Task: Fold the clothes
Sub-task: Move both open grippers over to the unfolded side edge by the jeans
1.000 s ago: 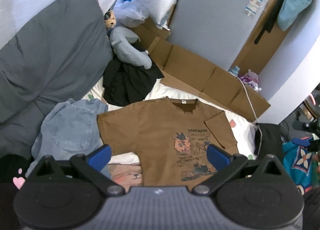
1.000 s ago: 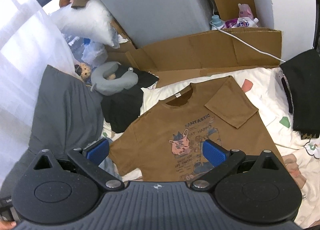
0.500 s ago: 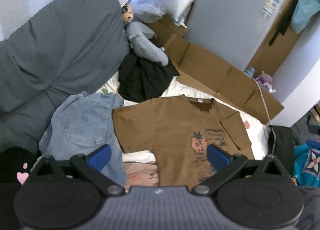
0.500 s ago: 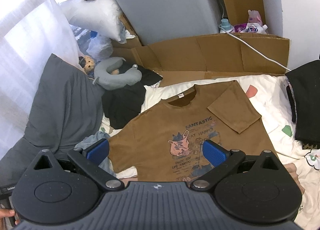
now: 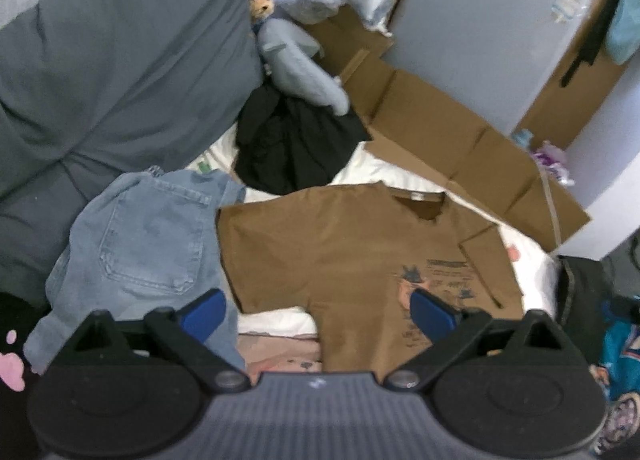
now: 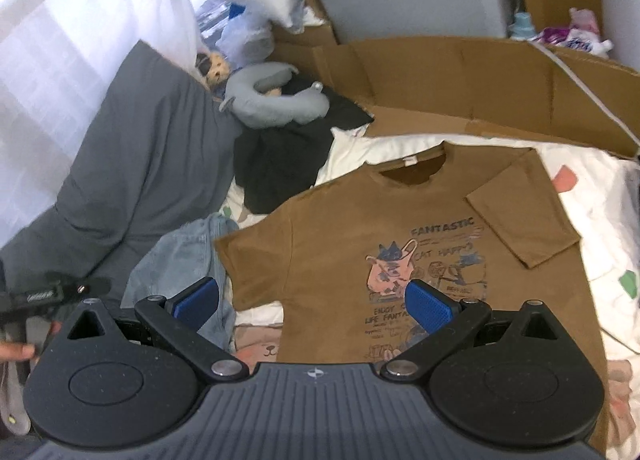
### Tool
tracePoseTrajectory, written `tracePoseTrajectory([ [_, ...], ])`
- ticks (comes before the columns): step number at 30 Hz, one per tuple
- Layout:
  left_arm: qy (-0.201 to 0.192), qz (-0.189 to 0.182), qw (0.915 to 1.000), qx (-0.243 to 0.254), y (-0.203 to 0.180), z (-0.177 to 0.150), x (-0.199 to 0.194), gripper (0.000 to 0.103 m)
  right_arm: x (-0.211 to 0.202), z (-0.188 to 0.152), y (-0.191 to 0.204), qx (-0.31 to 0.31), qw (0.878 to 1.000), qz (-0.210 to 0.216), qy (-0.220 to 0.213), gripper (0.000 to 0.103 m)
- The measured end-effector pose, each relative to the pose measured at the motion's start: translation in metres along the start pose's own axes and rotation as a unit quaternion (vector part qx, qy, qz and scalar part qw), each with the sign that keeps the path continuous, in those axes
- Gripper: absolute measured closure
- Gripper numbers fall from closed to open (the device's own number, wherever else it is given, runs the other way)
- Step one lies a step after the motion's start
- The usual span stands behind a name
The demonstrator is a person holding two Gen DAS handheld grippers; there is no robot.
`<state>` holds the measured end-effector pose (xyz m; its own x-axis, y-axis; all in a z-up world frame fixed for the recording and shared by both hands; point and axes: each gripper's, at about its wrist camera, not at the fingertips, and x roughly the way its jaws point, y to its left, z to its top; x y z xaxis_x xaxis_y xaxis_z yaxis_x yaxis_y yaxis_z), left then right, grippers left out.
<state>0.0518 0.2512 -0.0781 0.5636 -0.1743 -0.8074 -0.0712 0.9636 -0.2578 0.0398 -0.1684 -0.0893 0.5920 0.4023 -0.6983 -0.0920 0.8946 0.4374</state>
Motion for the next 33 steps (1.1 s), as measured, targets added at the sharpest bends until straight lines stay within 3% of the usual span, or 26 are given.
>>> tracePoseTrajectory([
  [3,0.000,-0.001,0.9995,-0.031,0.011,-0.008,0.030,0.012,0.025,-0.010,-0.009,0.002,1.000,0.007,0.003,0.003],
  [9,-0.014,0.003,0.9960,-0.088,0.034,-0.026,0.076,0.014,0.081,-0.033,-0.028,-0.012,1.000,-0.003,0.029,0.005],
  [12,-0.021,0.009,0.9942,-0.105,0.041,-0.036,0.100,0.025,0.109,-0.043,-0.038,-0.007,1.000,0.001,0.029,0.010],
  [14,-0.013,0.023,0.9943,-0.104,0.043,-0.042,0.119,0.039,0.125,-0.049,-0.043,-0.001,1.000,0.010,0.027,0.017],
  [19,-0.004,0.037,0.9925,-0.117,0.055,-0.059,0.160,0.051,0.165,-0.063,-0.041,-0.031,0.998,0.025,0.045,0.030],
  [20,-0.002,0.041,0.9922,-0.117,0.057,-0.062,0.168,0.057,0.171,-0.065,-0.041,-0.035,0.998,0.029,0.047,0.030],
  [24,-0.002,0.050,0.9888,-0.140,0.066,-0.072,0.190,0.061,0.193,-0.073,-0.043,-0.039,0.997,0.040,0.054,0.031],
  [29,-0.015,0.059,0.9849,-0.162,0.073,-0.085,0.207,0.079,0.216,-0.083,-0.046,-0.040,0.996,0.047,0.065,0.032],
  [33,-0.028,0.049,0.9829,-0.176,0.073,-0.086,0.220,0.082,0.234,-0.094,-0.048,-0.030,0.995,0.055,0.074,0.032],
])
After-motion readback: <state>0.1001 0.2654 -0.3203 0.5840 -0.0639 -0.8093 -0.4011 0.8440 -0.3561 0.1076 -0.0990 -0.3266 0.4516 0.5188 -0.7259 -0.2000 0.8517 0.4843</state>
